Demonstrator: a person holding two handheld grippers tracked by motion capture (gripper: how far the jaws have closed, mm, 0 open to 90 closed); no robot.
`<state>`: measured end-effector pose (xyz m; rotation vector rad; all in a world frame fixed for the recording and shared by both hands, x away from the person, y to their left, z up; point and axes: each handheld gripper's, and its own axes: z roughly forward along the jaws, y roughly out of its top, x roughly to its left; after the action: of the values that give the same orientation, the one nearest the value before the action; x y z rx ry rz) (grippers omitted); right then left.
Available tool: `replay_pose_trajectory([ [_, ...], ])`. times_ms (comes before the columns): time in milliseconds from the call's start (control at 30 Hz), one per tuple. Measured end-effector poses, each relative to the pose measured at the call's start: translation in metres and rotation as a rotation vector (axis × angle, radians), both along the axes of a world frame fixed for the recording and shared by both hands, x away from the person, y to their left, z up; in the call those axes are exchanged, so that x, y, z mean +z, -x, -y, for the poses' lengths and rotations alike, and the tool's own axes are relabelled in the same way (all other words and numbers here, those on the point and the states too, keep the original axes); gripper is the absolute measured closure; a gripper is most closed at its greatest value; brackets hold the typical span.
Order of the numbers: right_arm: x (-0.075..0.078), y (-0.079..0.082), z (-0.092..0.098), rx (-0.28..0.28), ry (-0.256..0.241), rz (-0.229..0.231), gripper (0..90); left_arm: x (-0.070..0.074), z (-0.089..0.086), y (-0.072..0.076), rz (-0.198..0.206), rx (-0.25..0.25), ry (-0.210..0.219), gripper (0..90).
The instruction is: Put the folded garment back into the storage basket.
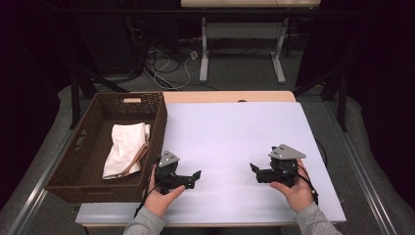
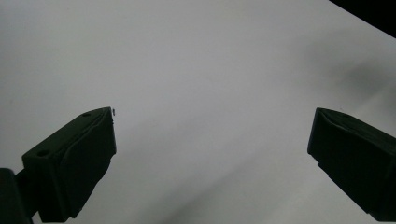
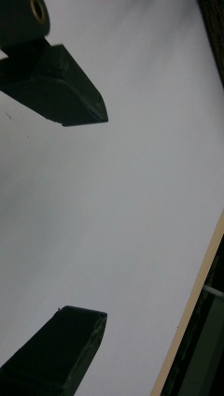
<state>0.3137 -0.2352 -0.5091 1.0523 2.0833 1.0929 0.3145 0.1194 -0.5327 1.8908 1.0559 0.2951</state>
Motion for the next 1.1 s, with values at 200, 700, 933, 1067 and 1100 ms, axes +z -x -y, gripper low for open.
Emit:
replay_pose_trajectory([
  [200,-0.012,-0.001,0.003,-0.015,-0.025,-0.015,5.1,-0.01,0.001,-0.001,-0.002,-0.013,-0.013,1.1],
  [700,-0.039,0.005,0.002,0.0,0.006,-0.071,5.9,-0.019,0.004,0.001,0.027,-0.061,-0.064,2.4],
  [933,-0.044,0.003,0.002,-0.005,0.015,-0.078,5.9,-0.024,0.002,0.001,0.005,-0.036,-0.05,2.4],
  [1067,-0.046,0.005,0.003,-0.003,0.024,-0.095,5.8,-0.024,0.002,0.0,-0.018,-0.035,-0.028,2.4],
  [1100,-0.047,0.005,0.003,-0.003,0.021,-0.093,5.9,-0.024,0.002,0.0,-0.018,-0.035,-0.028,2.4],
])
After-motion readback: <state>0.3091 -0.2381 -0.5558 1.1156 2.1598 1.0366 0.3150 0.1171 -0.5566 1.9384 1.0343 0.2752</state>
